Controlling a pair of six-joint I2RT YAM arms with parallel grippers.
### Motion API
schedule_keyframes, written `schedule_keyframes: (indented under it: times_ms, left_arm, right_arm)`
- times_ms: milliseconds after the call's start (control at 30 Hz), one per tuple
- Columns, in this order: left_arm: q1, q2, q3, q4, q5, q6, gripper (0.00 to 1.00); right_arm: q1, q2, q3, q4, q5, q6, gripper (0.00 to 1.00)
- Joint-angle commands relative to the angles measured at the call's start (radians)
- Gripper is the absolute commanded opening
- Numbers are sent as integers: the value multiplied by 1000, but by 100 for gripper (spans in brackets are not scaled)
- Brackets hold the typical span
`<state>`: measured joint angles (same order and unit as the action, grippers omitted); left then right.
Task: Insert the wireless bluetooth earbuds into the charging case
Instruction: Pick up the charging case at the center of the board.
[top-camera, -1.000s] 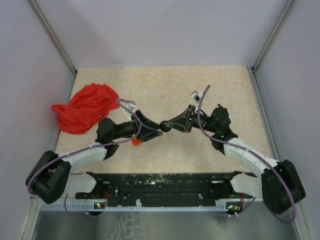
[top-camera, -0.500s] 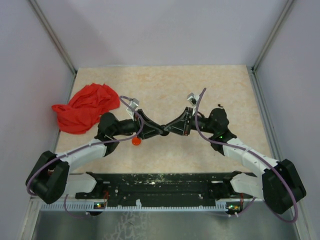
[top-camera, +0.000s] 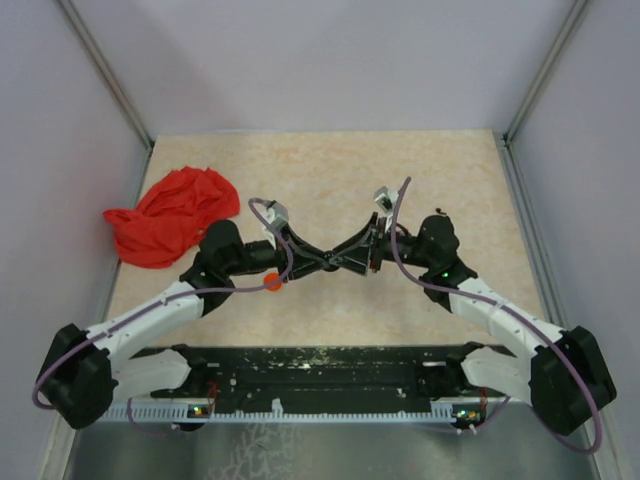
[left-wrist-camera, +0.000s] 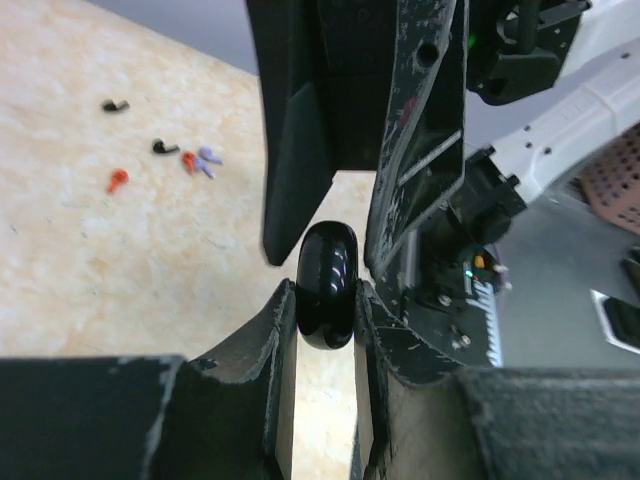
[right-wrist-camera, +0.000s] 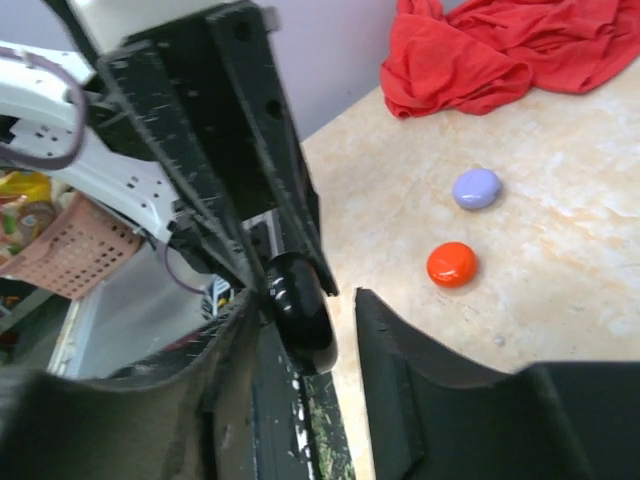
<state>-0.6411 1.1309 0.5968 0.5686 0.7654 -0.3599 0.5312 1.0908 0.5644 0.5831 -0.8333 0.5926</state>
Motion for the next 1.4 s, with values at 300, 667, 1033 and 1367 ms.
schedule_keyframes:
  times_ms: [300, 667, 1033, 1367]
  left_arm:
    - [-323, -91, 40, -197, -791, 676, 0]
    - [-453, -34, -134, 238, -905, 1145, 0]
    - [-496, 30, -166, 326, -933, 1348, 0]
    - [-542, 101, -183, 419, -1004, 1475, 0]
  right_arm:
    - [10, -144, 177, -492, 315, -13, 72]
    - [10, -84, 292, -676, 362, 145, 76]
    - [10, -21, 261, -630, 358, 349, 70]
    - [10, -25, 235, -560, 358, 476, 58]
